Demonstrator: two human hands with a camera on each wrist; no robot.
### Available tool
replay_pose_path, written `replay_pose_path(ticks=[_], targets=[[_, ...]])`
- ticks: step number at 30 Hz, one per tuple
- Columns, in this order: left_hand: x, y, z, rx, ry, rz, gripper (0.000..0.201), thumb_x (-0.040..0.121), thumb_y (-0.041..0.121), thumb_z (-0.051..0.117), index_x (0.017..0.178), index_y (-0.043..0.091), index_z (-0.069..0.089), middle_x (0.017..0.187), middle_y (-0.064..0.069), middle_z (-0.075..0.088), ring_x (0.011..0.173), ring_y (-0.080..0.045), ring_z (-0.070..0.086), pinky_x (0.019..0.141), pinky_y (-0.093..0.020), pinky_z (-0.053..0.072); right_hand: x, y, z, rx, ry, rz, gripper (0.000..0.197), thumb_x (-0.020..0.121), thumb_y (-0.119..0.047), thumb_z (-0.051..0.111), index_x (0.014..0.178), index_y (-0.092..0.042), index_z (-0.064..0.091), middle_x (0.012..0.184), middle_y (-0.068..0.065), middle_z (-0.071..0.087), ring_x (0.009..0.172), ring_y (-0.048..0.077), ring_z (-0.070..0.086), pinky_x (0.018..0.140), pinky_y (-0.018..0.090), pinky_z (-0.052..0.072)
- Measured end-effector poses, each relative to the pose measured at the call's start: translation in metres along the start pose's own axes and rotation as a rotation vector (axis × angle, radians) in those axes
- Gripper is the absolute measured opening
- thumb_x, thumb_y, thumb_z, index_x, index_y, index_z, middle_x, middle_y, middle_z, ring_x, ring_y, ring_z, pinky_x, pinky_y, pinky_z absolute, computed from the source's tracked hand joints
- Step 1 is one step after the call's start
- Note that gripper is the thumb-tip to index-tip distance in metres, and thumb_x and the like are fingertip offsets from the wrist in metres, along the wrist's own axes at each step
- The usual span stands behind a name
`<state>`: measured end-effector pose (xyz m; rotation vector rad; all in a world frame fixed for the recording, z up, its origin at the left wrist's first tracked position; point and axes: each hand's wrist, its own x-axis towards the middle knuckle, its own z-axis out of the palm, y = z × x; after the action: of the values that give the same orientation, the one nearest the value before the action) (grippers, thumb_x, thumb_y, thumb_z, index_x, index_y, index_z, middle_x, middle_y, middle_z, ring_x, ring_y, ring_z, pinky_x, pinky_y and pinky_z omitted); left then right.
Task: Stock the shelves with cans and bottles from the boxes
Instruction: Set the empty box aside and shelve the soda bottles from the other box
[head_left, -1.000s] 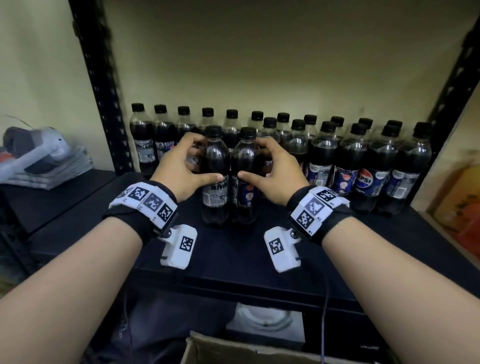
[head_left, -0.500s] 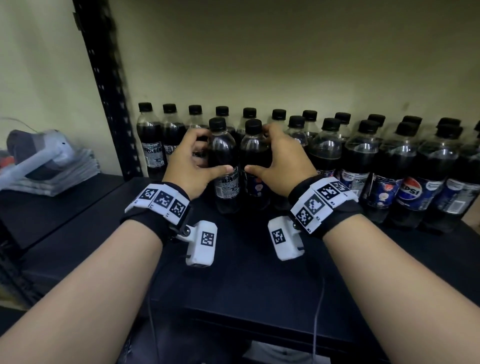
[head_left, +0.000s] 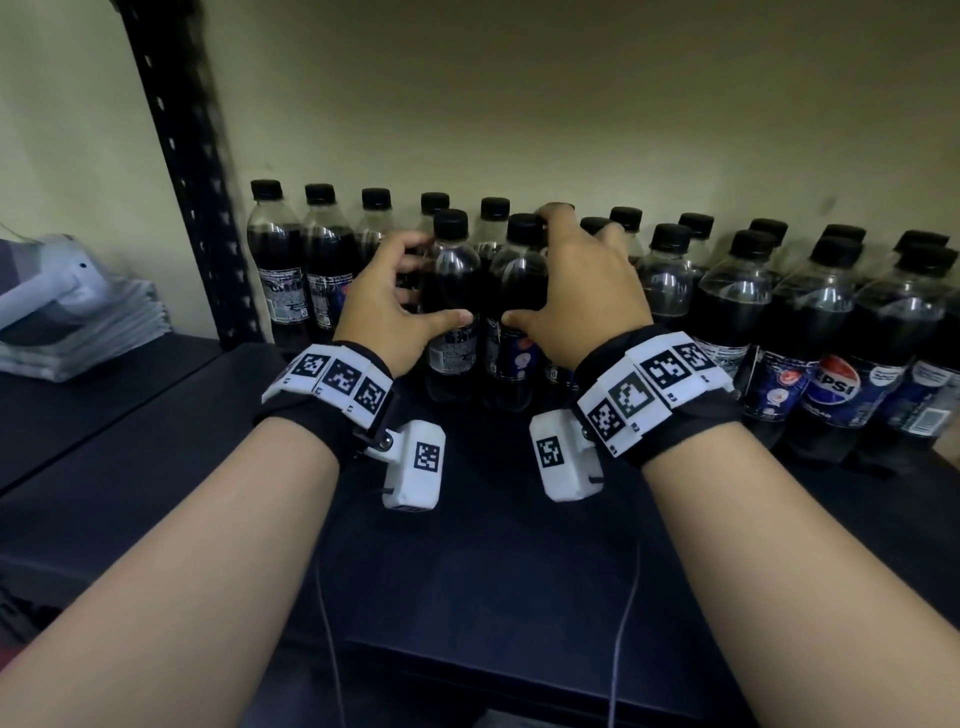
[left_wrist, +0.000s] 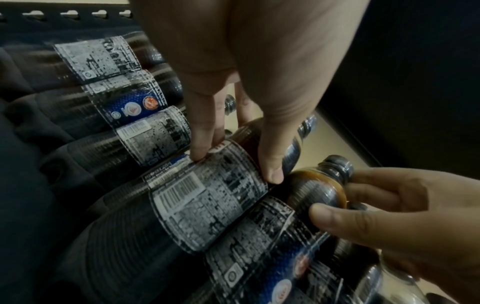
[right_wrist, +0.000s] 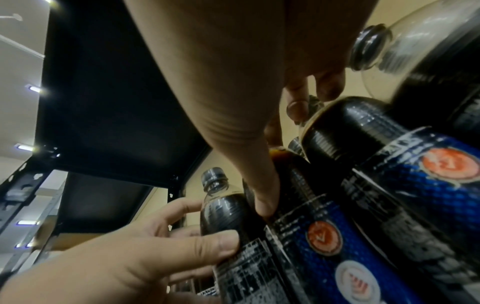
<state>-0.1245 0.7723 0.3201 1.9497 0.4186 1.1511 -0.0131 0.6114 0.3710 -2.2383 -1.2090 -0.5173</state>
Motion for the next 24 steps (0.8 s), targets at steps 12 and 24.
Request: replay_pose_path(ticks=[12,24], targets=[[-0.001,0.005,0.011,0.307,0.021,-0.098,0.087,0.083,0.04,0.08,0.154,0.045,0.03,0.112,-0.006,0.051,0.096,-0.021,0.062,0.095,-0.037,0.053,0.0,0.0,-0.008,-0.113,-0.034,-0.068,0.087,0.09,-0.035,0.07,0.159,-0.013,0.022,0.139,0.008,0.053,0.134,0.032,0.042,0.108,0.041,0.041],[-0.043,0.077,0.001,0.454,-0.194,-0.237,0.079,0.09,0.056,0.065,0.151,0.013,0.039,0.151,-0.006,0.048,0.138,-0.026,0.045,0.104,-0.027,0.035,-0.048,0.022,-0.061,0.075,-0.292,0.03,0.066,0.089,-0.035,0.069,0.15,-0.024,0.045,0.133,0.001,0.062,0.121,0.02,0.058,0.094,0.024,0.045]])
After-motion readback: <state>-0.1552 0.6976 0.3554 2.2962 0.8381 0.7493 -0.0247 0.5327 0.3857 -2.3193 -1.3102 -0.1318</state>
